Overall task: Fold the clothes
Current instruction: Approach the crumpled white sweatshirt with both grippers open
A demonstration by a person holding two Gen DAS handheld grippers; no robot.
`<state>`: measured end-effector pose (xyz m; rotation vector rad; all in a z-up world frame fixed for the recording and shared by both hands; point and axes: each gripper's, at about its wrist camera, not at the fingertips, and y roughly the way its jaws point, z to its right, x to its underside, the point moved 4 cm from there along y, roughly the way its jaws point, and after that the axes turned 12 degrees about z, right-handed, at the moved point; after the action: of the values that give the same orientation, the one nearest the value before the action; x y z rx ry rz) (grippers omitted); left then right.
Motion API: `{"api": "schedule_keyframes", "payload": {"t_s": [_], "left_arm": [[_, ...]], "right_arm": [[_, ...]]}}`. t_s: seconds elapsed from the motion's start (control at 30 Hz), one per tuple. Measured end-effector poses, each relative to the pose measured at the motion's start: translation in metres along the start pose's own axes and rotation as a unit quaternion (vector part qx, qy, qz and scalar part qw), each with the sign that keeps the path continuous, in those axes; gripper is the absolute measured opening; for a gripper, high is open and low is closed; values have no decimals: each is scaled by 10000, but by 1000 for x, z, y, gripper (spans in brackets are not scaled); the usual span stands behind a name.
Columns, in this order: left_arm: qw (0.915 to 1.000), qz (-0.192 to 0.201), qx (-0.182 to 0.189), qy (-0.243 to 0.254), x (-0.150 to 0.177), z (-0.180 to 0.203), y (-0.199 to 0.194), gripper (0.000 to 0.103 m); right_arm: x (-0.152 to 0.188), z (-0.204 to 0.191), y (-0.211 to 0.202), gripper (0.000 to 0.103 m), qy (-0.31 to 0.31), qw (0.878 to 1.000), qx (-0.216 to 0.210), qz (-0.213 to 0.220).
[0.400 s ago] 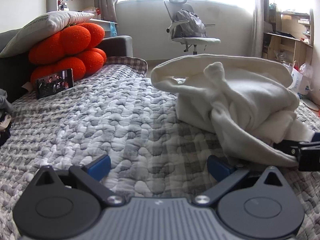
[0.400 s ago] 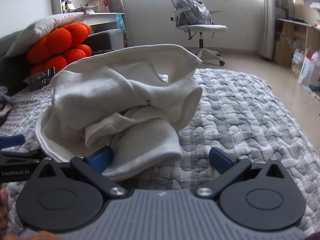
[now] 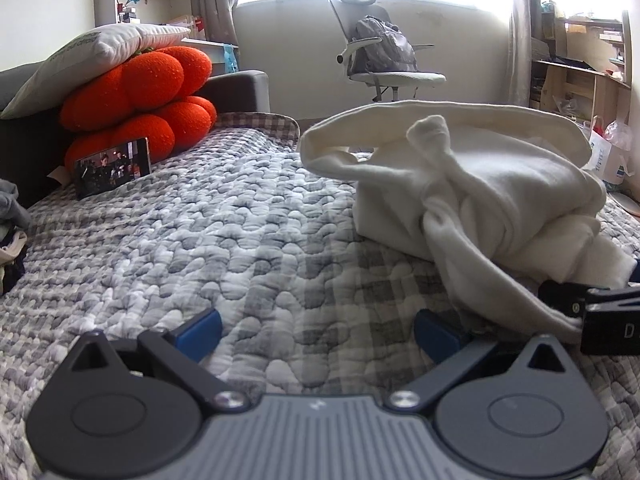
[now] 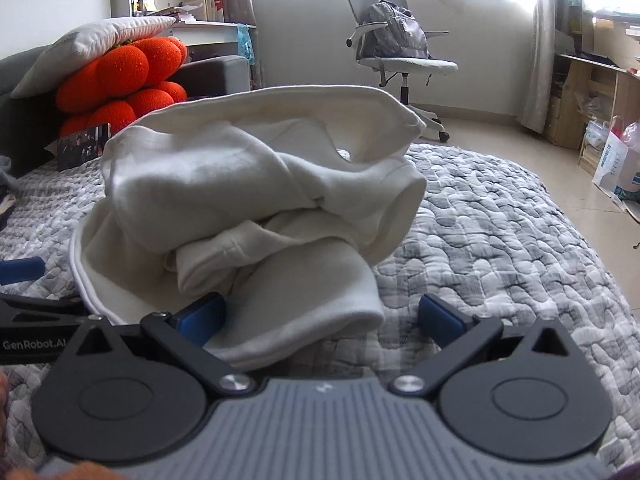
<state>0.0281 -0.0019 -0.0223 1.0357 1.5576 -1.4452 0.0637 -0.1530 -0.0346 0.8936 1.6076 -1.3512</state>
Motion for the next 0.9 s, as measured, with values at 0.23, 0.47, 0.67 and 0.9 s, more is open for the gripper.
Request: {"api": "schedule_keyframes", "payload": {"t_s": [0.23,0.47,0.67,0.9], "left_arm": [[10000,24,-3,-33,1,0,0,103],[10000,34,-19,-31,4,1,0,103],[10000,35,-32,-21,4,1,1,103],[10000,68,-46,1,5,2,1,103]], "right_arm": [[0,3,7,103,-68,9999,106,101],[2,1,1,103,-106,9996,143,211],[2,-1,0,103,-112,9996,167,207],[3,-3,0,103,-117,9994,234,209]]}}
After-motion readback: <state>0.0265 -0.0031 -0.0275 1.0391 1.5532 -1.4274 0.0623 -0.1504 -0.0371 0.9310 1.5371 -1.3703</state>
